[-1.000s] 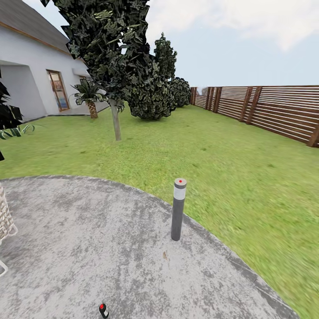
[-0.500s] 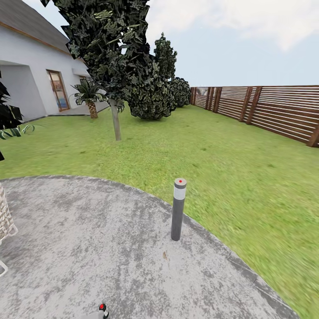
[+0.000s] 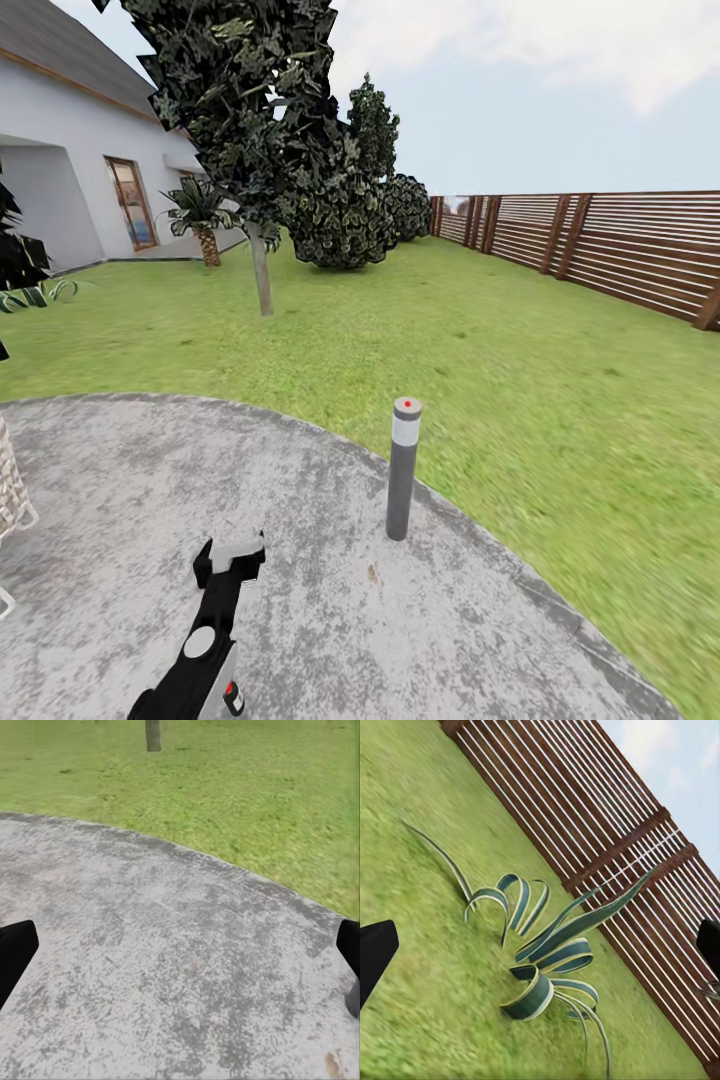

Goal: In the garden, pick up the pesticide atomizer on the floor and spray pesticide onto both trees until each tree trunk is fully covered.

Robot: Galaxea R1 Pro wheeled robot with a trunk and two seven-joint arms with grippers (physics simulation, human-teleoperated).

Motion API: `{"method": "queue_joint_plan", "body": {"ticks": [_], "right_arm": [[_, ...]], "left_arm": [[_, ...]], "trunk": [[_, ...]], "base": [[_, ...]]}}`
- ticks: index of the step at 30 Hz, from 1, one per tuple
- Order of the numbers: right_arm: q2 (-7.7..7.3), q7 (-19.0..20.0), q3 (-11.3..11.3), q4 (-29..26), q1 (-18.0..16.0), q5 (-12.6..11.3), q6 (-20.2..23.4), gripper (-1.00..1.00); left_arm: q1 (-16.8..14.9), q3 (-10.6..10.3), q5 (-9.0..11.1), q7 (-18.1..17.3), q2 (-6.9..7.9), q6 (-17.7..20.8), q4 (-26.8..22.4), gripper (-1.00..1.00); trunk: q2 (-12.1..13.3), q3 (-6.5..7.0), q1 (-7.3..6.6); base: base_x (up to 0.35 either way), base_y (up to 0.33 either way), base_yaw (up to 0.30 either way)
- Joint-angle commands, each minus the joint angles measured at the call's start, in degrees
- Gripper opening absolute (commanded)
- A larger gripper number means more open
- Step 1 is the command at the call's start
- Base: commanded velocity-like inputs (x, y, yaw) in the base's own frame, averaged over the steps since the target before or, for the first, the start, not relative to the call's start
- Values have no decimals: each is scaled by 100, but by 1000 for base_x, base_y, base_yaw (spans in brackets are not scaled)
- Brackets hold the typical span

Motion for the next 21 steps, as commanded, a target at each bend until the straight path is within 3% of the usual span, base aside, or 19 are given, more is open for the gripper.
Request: {"method": "queue_joint_plan", "body": {"ticks": [1, 6, 11, 21], "right_arm": [[1, 5, -15, 5, -5, -2, -30, 100], [-41, -13, -29, -1, -5, -2, -32, 100], [-215, -21, -25, 4, -5, -4, -35, 100], [-263, -38, -9, -11, -5, 9, -207, 100]], "left_arm": [[-15, 14, -30, 13, -4, -27, 40, 100], [-45, 19, -31, 13, -2, -202, 217, 100], [-49, 28, -36, 13, 2, -266, 346, 100], [-50, 44, -35, 13, 14, -284, 465, 100]], "trunk": [[-44, -24, 22], [-245, -114, 132], [-445, -203, 242], [-847, -383, 461]], "base": [[0, 0, 0], [0, 0, 0], [0, 0, 0], [0, 0, 0]]}}
